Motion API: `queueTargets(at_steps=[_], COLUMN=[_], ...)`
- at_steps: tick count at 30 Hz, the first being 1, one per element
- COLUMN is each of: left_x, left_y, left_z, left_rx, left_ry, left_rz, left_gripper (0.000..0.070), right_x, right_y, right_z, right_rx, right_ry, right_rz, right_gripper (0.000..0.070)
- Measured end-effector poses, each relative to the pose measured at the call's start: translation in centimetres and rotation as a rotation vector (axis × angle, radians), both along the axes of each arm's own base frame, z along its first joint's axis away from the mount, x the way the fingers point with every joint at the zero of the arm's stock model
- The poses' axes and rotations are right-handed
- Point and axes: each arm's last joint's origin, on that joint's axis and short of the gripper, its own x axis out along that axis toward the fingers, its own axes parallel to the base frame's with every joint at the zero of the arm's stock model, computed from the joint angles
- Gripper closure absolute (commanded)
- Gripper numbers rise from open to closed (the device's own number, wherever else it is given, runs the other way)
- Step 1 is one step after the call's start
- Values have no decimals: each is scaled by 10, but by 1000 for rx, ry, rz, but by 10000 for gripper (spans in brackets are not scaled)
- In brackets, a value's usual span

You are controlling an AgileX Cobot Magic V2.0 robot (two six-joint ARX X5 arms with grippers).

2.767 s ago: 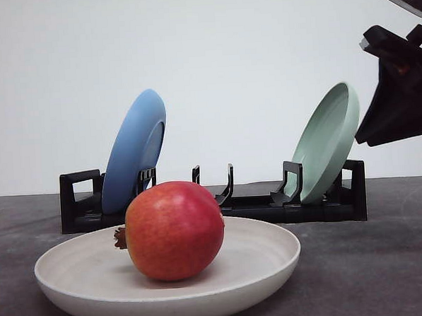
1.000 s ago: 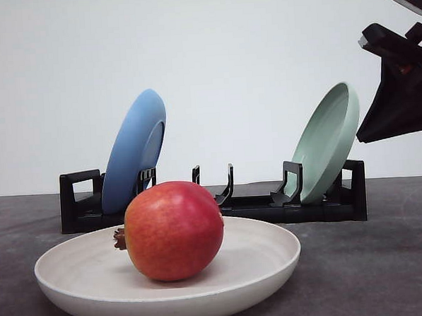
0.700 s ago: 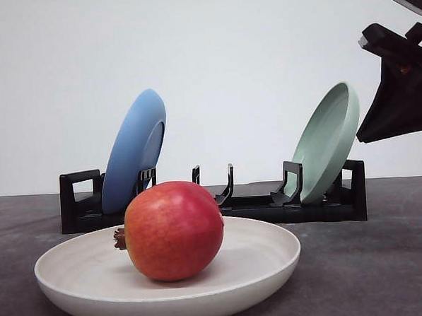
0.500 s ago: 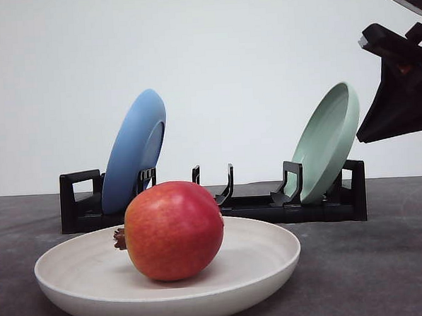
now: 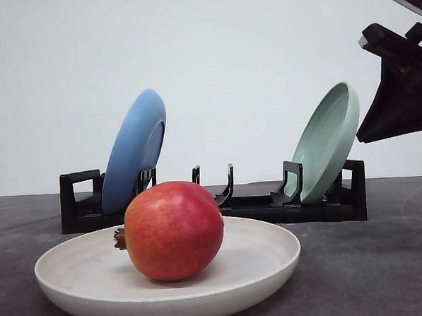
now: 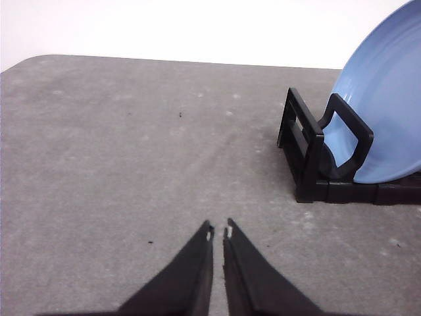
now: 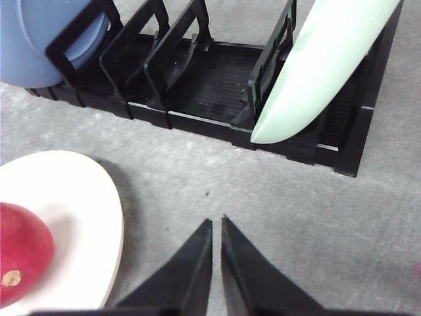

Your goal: Place pomegranate in white plate

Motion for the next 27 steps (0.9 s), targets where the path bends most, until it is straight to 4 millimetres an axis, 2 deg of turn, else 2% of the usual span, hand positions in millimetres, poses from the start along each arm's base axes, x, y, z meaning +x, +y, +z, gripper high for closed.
queueTargets(at_steps=[6,11,20,27], left_x=[0,0,0,0], left_y=[0,0,0,0], left_z=[0,0,0,0], left_rx=[0,0,0,0], left_ry=[0,0,0,0], left_rz=[0,0,0,0], left_gripper=[694,694,694,694], right_x=[-11,-28,-64,-78], right_y=[-8,-25,-55,-68], right_z=[9,14,-25,-49], right_rx=[-88,-139,-170,-170], right_ry=[-79,-197,-302,-395], right_rz=[23,-21,-225,-381], right_gripper=[683,683,683,683])
